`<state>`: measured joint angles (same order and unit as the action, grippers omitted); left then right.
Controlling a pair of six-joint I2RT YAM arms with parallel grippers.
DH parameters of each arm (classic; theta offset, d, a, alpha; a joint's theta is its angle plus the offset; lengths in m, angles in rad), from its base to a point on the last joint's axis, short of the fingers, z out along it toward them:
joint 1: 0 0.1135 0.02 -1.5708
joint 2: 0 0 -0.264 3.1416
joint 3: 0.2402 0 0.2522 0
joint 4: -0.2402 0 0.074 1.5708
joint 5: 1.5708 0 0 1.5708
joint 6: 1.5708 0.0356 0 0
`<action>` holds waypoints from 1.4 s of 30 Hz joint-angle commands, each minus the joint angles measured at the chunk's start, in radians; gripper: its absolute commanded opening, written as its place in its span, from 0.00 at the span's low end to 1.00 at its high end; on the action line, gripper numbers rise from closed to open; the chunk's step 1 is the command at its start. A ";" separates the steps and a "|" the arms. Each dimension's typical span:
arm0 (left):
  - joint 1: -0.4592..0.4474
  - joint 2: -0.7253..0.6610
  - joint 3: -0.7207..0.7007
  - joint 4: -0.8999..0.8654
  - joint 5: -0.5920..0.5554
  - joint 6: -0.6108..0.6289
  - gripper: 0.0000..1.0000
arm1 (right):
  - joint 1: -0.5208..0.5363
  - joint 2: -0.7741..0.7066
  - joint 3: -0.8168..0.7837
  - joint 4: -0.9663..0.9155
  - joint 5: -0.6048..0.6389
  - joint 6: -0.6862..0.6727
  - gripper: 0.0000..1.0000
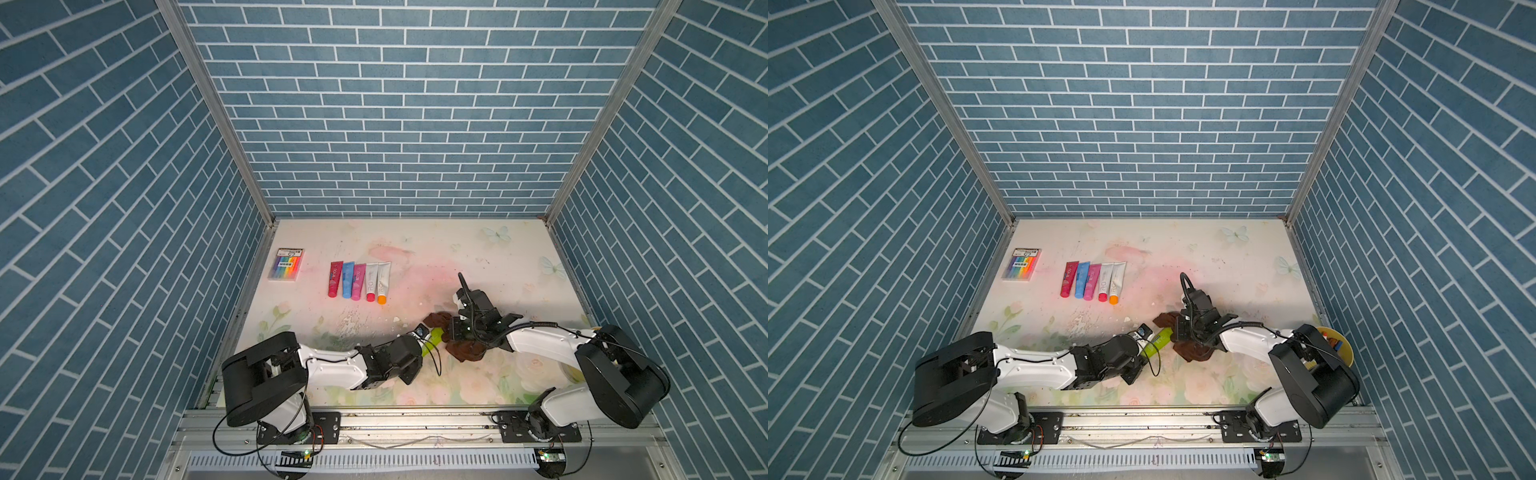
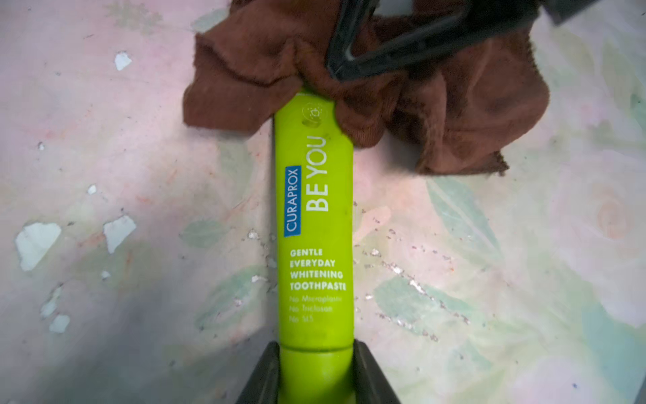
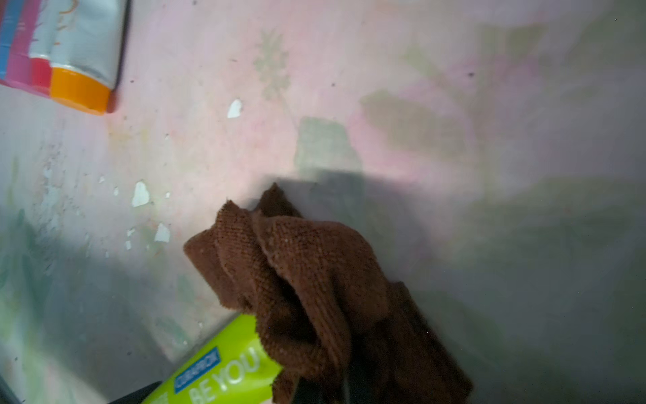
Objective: Wipe the surface of the toothpaste tube
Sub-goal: Wipe the dirt from the toothpaste tube.
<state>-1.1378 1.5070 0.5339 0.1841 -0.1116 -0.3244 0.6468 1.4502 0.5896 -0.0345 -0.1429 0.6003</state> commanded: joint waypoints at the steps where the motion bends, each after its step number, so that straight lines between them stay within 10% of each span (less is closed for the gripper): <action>1: 0.004 0.002 -0.011 -0.046 -0.048 -0.019 0.00 | -0.022 0.019 0.004 -0.158 0.089 -0.054 0.00; 22: 0.005 0.026 0.003 -0.036 -0.004 0.008 0.00 | 0.219 -0.046 0.049 0.017 -0.170 0.029 0.00; 42: -0.011 0.045 0.018 -0.039 -0.001 0.021 0.00 | 0.018 0.093 0.123 -0.332 0.234 -0.011 0.00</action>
<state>-1.1393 1.5318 0.5526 0.1894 -0.1421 -0.3210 0.7067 1.5379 0.7433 -0.2359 -0.0982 0.6014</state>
